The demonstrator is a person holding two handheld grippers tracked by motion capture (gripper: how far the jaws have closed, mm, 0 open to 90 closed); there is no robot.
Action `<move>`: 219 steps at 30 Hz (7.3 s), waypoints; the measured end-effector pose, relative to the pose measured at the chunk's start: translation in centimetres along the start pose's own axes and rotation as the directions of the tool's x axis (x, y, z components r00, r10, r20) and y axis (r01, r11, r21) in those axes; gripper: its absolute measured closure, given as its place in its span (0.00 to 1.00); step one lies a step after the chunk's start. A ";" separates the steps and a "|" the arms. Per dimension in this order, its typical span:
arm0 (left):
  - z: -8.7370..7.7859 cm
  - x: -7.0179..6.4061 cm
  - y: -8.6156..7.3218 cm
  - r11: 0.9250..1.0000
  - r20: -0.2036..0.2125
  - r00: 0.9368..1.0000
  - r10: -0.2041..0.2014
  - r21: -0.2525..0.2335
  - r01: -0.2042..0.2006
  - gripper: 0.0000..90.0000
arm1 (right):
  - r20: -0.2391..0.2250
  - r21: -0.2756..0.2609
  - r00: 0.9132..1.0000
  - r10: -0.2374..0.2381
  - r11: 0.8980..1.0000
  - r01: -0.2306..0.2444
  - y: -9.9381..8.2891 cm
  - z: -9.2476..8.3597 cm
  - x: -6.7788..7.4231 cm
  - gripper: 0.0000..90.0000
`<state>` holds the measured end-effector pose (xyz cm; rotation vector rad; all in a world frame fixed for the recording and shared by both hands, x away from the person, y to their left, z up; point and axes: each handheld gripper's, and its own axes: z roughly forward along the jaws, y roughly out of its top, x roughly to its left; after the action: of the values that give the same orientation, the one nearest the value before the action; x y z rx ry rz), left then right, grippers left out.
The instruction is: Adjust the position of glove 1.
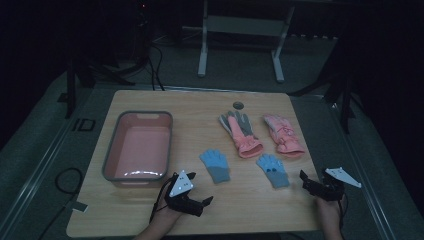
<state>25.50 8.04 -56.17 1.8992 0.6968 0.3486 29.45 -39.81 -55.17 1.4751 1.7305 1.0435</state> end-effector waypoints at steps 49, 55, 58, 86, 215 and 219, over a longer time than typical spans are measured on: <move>-0.1 0.0 0.0 1.000 0.003 1.000 0.001 0.009 -0.001 0.00 | -0.269 0.335 0.959 -0.085 0.926 0.176 9.8 1.7 5.4 0.13; -0.1 0.0 -0.1 1.000 0.005 1.000 -0.001 0.007 0.001 0.00 | -0.313 0.311 0.940 -0.134 0.921 0.235 11.0 2.5 7.9 0.15; -0.1 0.0 -0.1 1.000 0.006 1.000 0.000 0.007 0.000 0.00 | -0.337 0.310 0.930 -0.148 0.915 0.258 11.5 3.0 8.9 0.16; -0.2 0.0 -0.1 1.000 0.020 1.000 0.005 0.007 -0.005 0.00 | -0.557 0.266 0.782 -0.280 0.832 0.487 12.5 7.5 18.7 0.28; 0.0 -0.2 0.0 0.999 0.053 0.998 0.025 0.033 -0.026 0.00 | -0.392 0.392 0.882 -0.260 0.821 0.416 5.6 6.3 8.3 0.84; 0.0 -0.1 0.0 0.999 0.054 0.998 0.024 0.034 -0.025 0.00 | -0.359 0.399 0.899 -0.250 0.830 0.390 5.5 6.1 8.7 0.92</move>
<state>25.40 7.97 -56.18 1.9442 0.6480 0.3017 35.85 -29.91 -53.10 1.2578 2.4794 0.7177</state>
